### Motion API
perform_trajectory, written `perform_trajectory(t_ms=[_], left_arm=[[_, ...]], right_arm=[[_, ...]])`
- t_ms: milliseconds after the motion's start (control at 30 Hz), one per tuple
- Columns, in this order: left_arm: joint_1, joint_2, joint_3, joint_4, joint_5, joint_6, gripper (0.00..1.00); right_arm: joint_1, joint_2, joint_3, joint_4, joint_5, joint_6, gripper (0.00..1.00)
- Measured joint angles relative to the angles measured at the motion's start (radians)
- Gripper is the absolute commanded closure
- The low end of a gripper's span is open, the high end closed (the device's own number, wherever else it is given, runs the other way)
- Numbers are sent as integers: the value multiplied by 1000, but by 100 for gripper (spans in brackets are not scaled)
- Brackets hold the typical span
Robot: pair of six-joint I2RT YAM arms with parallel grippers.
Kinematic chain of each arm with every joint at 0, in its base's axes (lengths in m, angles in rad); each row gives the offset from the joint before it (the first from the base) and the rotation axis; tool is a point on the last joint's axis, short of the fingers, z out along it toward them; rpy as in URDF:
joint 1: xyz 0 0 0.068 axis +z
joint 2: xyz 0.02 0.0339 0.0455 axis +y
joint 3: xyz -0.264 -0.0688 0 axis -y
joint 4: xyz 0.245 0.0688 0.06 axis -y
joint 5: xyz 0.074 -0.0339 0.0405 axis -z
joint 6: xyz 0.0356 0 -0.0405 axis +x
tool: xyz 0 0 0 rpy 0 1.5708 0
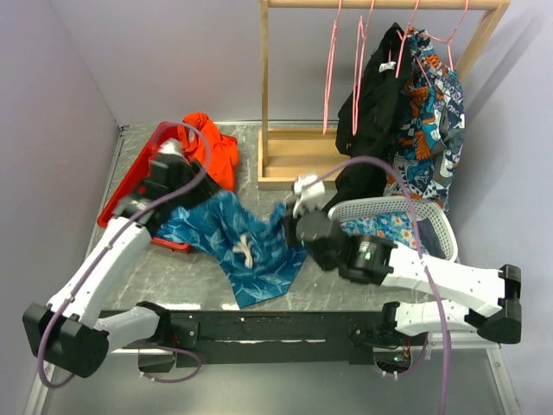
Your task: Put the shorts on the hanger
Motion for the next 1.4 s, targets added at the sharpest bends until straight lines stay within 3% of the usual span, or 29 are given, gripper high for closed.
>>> perform_trajectory(t_ms=[233,533,1033,1400], left_arm=[[-231,50,-143,-5,-15,64,44],[-438,308,-16,-84,-209,153,42],[-580,642,228,-169,-303,253,35],[-585,796,296,-206,-303,288,32]], right_arm=[[101,-108,-309,-160,55,216,100],[129,-91,-395,-317,78,562,100],[135,-97,-594,-307,24,779,100],[135,-137,-628,-276,22,810,100]])
